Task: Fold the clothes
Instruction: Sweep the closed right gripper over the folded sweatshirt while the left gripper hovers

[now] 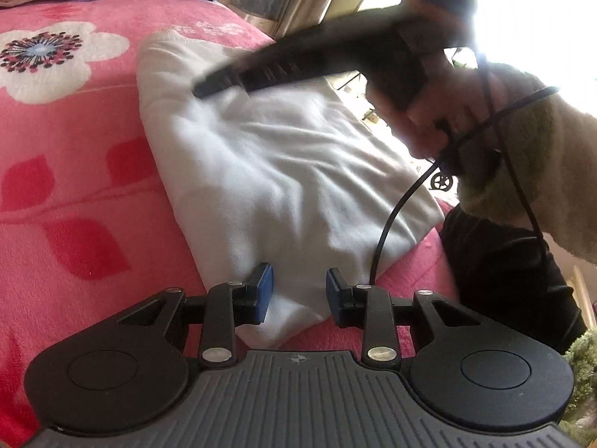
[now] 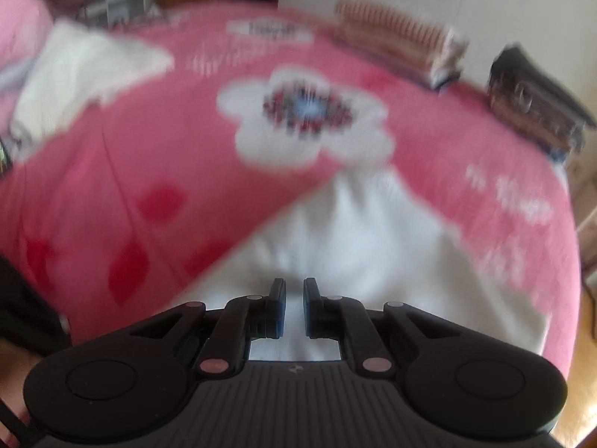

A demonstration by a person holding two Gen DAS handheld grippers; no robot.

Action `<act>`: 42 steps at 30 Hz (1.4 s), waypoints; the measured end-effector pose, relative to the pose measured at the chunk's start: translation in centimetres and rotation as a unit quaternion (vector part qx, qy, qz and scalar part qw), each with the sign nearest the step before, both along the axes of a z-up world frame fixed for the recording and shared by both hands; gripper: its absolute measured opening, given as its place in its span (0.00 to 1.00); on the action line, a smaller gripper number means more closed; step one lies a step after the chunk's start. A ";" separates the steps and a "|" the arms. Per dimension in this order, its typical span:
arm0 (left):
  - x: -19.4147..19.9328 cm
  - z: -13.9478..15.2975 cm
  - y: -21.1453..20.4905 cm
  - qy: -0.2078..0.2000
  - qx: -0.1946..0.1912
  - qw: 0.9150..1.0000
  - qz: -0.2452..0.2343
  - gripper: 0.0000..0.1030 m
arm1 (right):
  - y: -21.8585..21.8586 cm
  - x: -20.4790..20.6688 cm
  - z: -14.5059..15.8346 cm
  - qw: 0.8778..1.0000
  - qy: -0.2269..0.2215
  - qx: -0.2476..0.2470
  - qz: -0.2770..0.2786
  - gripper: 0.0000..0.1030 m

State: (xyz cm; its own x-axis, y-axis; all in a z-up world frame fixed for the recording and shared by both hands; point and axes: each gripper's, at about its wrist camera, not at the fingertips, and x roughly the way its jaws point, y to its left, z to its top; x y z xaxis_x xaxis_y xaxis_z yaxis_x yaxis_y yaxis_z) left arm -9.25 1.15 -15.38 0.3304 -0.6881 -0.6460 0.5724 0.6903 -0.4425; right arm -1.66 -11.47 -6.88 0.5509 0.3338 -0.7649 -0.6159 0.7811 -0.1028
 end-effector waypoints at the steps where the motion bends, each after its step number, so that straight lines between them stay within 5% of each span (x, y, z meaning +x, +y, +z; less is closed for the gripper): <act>1: 0.0 0.0 0.0 0.000 0.000 1.000 0.000 0.30 | 0.0 0.3 -0.1 1.000 -0.006 0.007 -0.004 0.09; 5: 0.2 0.0 0.0 -0.001 0.002 1.000 0.002 0.30 | 0.1 2.4 -4.4 1.000 0.008 -0.013 -0.020 0.09; 12: 0.3 -0.1 -0.2 0.000 0.006 1.000 -0.001 0.30 | 1.0 4.2 -1.3 0.999 -0.006 0.020 -0.035 0.09; 17: -0.2 0.1 -0.1 -0.001 0.006 1.000 0.001 0.30 | 0.7 7.8 -4.8 0.996 0.025 0.044 -0.076 0.07; 23: -0.2 -0.1 -0.2 0.000 0.005 1.000 -0.004 0.30 | 0.2 8.9 -1.9 0.988 0.038 0.111 -0.100 0.08; 27: -0.3 0.0 0.1 0.002 0.001 1.000 -0.001 0.30 | 0.2 10.9 -4.5 0.986 0.054 0.092 -0.132 0.09; 31: -0.5 0.1 0.2 0.000 0.001 1.000 0.000 0.31 | -0.5 10.3 -2.9 0.981 0.049 0.109 -0.151 0.11; 36: -0.6 0.1 0.4 -0.003 0.002 1.000 -0.001 0.31 | -2.4 5.9 0.9 0.977 0.103 0.181 -0.041 0.13; 39: -0.6 0.2 0.4 -0.004 0.005 1.000 0.002 0.31 | -2.0 2.1 0.9 0.983 0.116 0.137 0.026 0.13; 42: -0.7 0.5 0.4 -0.009 0.012 1.000 0.005 0.31 | -0.6 -0.5 -3.4 0.993 0.106 0.029 0.034 0.12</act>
State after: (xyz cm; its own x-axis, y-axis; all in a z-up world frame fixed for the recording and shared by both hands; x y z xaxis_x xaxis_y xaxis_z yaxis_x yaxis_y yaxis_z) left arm -9.95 1.55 -14.87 0.3494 -0.6693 -0.6558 0.5731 0.7063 -0.4156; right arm -2.17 -12.02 -10.30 0.3533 0.4120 -0.8399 -0.6705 0.7376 0.0798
